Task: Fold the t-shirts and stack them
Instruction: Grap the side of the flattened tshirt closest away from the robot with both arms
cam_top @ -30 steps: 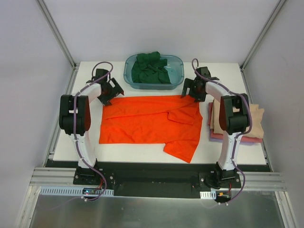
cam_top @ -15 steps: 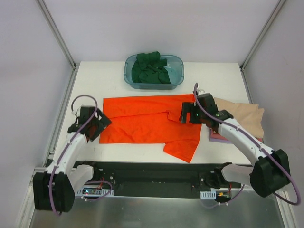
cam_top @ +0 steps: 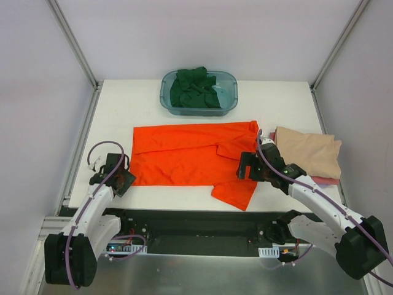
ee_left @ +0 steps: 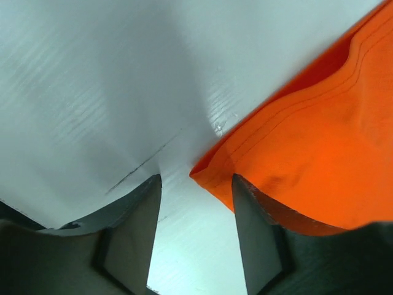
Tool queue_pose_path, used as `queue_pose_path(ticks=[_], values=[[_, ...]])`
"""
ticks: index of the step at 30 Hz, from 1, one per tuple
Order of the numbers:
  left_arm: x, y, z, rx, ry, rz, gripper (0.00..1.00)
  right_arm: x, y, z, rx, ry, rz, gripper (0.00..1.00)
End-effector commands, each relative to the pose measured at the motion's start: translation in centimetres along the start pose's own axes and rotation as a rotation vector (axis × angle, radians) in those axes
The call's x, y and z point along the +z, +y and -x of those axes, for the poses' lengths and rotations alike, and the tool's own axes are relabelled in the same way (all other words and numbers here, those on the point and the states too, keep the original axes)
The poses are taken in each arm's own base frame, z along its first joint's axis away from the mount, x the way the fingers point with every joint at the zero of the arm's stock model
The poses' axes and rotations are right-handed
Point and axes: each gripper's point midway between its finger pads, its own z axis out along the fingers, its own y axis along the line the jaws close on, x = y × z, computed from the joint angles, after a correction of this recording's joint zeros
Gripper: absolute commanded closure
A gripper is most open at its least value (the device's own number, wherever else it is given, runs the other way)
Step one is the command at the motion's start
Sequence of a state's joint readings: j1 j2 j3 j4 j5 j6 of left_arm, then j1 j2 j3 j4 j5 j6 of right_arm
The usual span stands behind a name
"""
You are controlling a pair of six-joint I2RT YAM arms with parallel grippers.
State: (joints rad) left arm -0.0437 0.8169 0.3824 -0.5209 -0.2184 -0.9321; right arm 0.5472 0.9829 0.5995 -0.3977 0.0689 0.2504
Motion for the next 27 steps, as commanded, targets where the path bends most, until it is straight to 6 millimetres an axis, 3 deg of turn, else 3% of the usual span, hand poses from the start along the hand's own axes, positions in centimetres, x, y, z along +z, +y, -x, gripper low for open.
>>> queue_pose_path(ticks=[1,4,7,11,12,14,20,26,27], values=[[0.7,1.0,0.0,-0.023,0.007,0.076,0.56,-0.2,-0.5,0.0,0.029,-0.021,-0.028,0.04],[1.0,0.7,-0.2,-0.022,0.023,0.079,0.6,-0.2,-0.6,-0.2,0.026,-0.013,-0.032,0.04],[1.2,0.4,-0.3,-0.014,0.035,0.068,0.7,-0.2,-0.5,-0.7,0.02,0.011,-0.022,0.04],[1.1,0.3,-0.5,0.011,0.046,0.051,0.75,-0.3,-1.1,-1.0,0.021,0.019,-0.05,0.04],[1.1,0.4,-0.6,0.014,0.046,0.049,0.79,-0.3,-1.2,-1.1,0.021,0.021,-0.052,0.04],[1.0,0.3,-0.9,0.009,0.054,0.035,1.0,-0.4,-1.2,-1.3,0.02,0.031,-0.051,0.04],[0.4,-0.6,-0.7,0.015,0.051,-0.024,1.0,-1.5,0.3,-3.2,-0.058,0.109,0.011,0.04],[-0.5,-1.8,0.2,0.007,0.014,-0.084,1.0,-1.9,2.3,-7.6,-0.198,0.237,0.028,0.01],[-0.6,-1.9,0.3,0.01,0.009,-0.092,1.0,-1.8,2.5,-8.3,-0.2,0.258,0.027,0.05]])
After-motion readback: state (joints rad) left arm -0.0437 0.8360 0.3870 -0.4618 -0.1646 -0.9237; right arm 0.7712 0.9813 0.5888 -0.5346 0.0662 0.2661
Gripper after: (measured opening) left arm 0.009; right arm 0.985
